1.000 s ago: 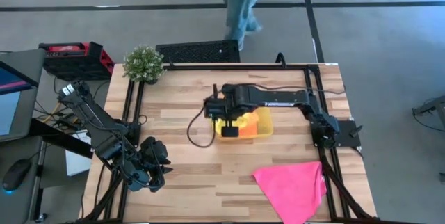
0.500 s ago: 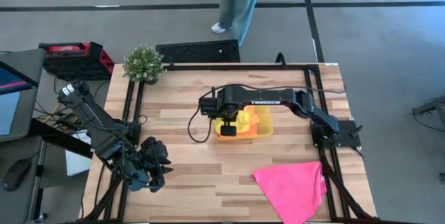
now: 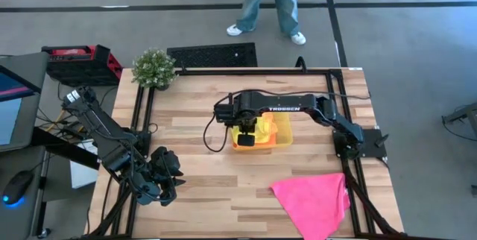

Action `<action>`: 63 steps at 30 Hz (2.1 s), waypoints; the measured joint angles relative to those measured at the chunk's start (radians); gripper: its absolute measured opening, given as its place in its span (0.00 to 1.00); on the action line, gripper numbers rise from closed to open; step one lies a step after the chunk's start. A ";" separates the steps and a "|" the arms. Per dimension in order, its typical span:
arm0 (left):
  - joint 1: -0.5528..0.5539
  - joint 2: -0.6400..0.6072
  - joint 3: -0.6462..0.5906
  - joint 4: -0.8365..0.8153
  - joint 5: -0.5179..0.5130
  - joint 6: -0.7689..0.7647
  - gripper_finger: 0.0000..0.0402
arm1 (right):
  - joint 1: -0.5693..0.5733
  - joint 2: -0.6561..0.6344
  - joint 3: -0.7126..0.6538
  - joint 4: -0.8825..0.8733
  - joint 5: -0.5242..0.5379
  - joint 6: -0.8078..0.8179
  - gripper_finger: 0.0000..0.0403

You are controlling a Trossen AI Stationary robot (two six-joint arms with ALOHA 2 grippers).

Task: Fold microfiber towels
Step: Put the folded yellow microfiber towel into the yellow bin

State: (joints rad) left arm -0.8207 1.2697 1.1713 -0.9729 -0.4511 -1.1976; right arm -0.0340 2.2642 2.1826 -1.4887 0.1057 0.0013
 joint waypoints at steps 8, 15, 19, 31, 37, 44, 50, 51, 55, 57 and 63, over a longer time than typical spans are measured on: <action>0.000 0.000 0.000 -0.002 0.002 0.000 0.31 | 0.014 0.000 0.000 -0.063 -0.002 0.000 0.46; 0.000 0.000 0.000 -0.002 0.025 0.000 0.31 | 0.020 -0.026 0.027 -0.079 -0.002 -0.005 0.58; 0.000 0.000 0.000 -0.002 0.026 0.001 0.31 | 0.010 -0.030 0.079 -0.081 -0.002 -0.001 0.59; 0.000 0.000 0.000 -0.002 0.024 0.000 0.31 | -0.082 -0.015 0.037 0.222 0.001 -0.002 0.59; 0.000 0.000 0.000 -0.002 0.024 0.000 0.31 | -0.081 -0.018 -0.043 0.221 -0.014 -0.001 0.59; 0.000 0.000 0.000 -0.005 0.023 0.003 0.31 | -0.060 -0.018 -0.127 0.225 0.001 -0.001 0.59; 0.000 0.000 0.000 -0.009 0.021 0.008 0.31 | -0.052 -0.018 -0.109 0.185 0.048 0.032 0.59; 0.000 0.000 0.000 -0.008 0.021 0.008 0.31 | -0.050 -0.018 -0.095 0.170 0.075 0.035 0.59; 0.000 0.000 0.000 -0.009 0.021 0.008 0.31 | -0.039 -0.018 -0.036 0.096 0.148 0.052 0.59; 0.000 0.000 0.000 -0.009 0.021 0.008 0.31 | -0.031 -0.018 -0.011 0.064 0.158 0.062 0.59; 0.000 0.000 0.000 -0.009 0.021 0.008 0.31 | 0.012 -0.020 0.043 -0.031 0.116 0.083 0.59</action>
State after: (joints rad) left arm -0.8207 1.2697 1.1710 -0.9817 -0.4297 -1.1896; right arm -0.0224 2.2444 2.2261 -1.5201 0.2220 0.0839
